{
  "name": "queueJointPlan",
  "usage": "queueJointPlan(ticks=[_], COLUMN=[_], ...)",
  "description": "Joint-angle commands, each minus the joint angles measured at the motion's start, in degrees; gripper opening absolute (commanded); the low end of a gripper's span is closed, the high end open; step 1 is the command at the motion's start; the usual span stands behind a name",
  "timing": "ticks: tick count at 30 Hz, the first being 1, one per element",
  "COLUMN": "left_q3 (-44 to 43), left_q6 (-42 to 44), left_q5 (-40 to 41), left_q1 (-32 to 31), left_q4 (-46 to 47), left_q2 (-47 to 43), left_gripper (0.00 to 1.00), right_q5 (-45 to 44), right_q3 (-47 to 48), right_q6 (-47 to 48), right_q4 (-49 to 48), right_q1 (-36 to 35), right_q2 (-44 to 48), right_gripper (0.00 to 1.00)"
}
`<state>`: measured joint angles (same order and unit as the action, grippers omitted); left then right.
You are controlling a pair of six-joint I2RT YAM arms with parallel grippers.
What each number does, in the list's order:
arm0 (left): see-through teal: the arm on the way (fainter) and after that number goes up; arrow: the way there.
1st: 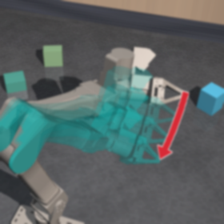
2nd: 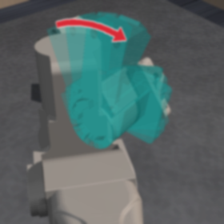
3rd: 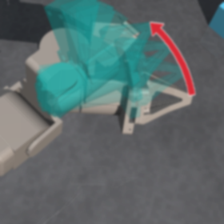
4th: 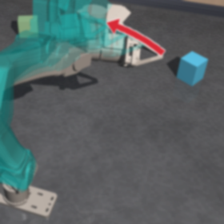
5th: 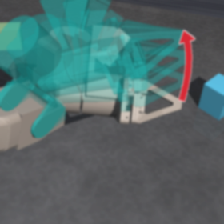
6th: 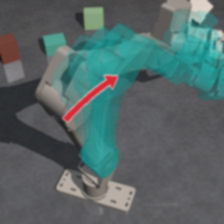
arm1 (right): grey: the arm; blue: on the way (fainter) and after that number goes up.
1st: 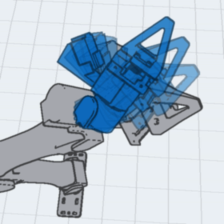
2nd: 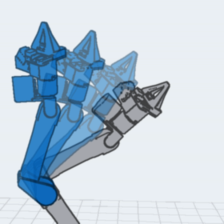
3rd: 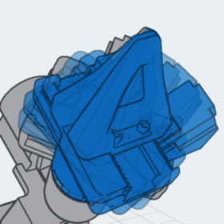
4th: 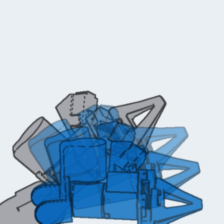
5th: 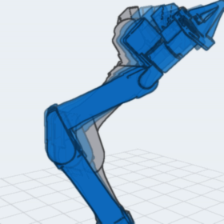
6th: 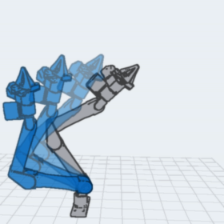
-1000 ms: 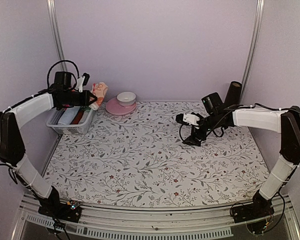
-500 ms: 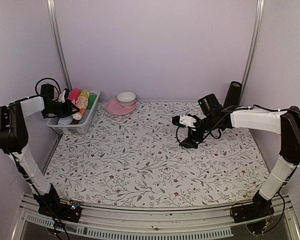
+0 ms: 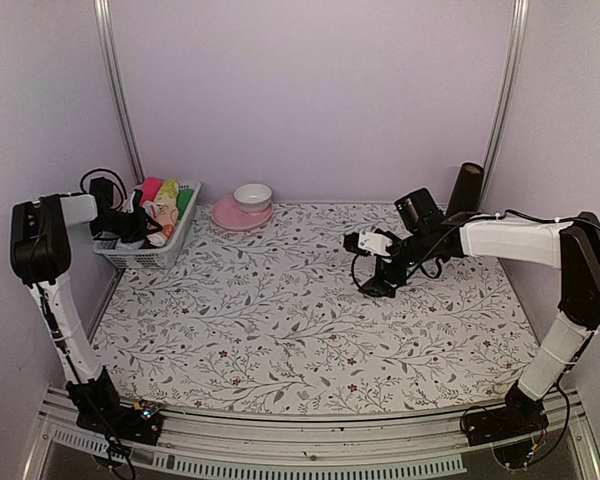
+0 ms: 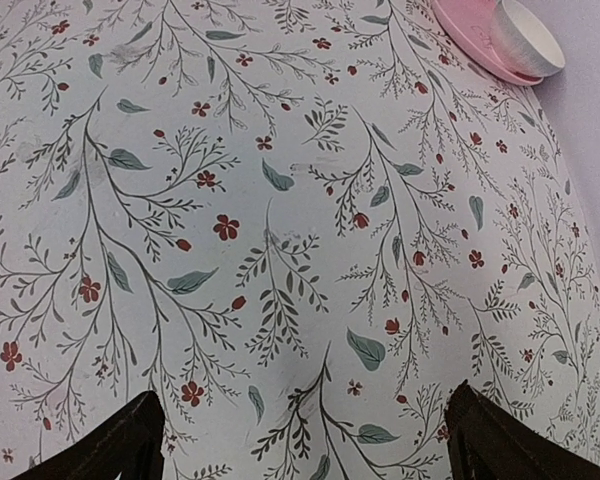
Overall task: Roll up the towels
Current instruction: Place the towel in the bin, then reset both arms
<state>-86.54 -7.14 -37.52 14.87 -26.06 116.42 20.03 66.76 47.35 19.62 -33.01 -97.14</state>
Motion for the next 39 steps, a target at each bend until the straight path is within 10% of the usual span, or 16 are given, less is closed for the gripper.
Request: queueJointPlan(ticks=[1,4,9,16,31,39], left_q3=[-0.7,-0.4,-0.4,0.4,-1.0,-4.6], left_q6=[0.2,-0.2,-0.5,-1.1,-1.5,-0.5], left_q5=[-0.7,0.5,4.3,7.8,9.4,5.9], left_q1=[0.1,-0.1,-0.5,-0.7,-1.5,-4.6], left_q4=[-1.0,-1.0,-1.6,-1.6,-0.9,1.8], left_q2=[2.4,2.2,0.0,-3.1,-9.9,-6.7], left_gripper=[0.0,0.0,0.4,0.51,0.51,0.22], right_q5=[-1.2,-1.4,-1.7,-1.7,-1.8,-2.2], right_q3=[-0.6,-0.6,-0.6,-0.4,-0.4,-0.3], right_q6=[-0.3,-0.3,-0.1,0.0,0.2,0.2], right_q4=[-0.8,-0.8,-0.7,-0.6,-0.5,-0.5], right_q1=[-1.0,-1.5,-2.3,-2.8,-3.6,-3.9], right_q2=[-1.5,-1.9,-2.5,-2.7,-2.4,-2.9], right_gripper=[0.99,0.99,0.99,0.99,0.99,0.99])
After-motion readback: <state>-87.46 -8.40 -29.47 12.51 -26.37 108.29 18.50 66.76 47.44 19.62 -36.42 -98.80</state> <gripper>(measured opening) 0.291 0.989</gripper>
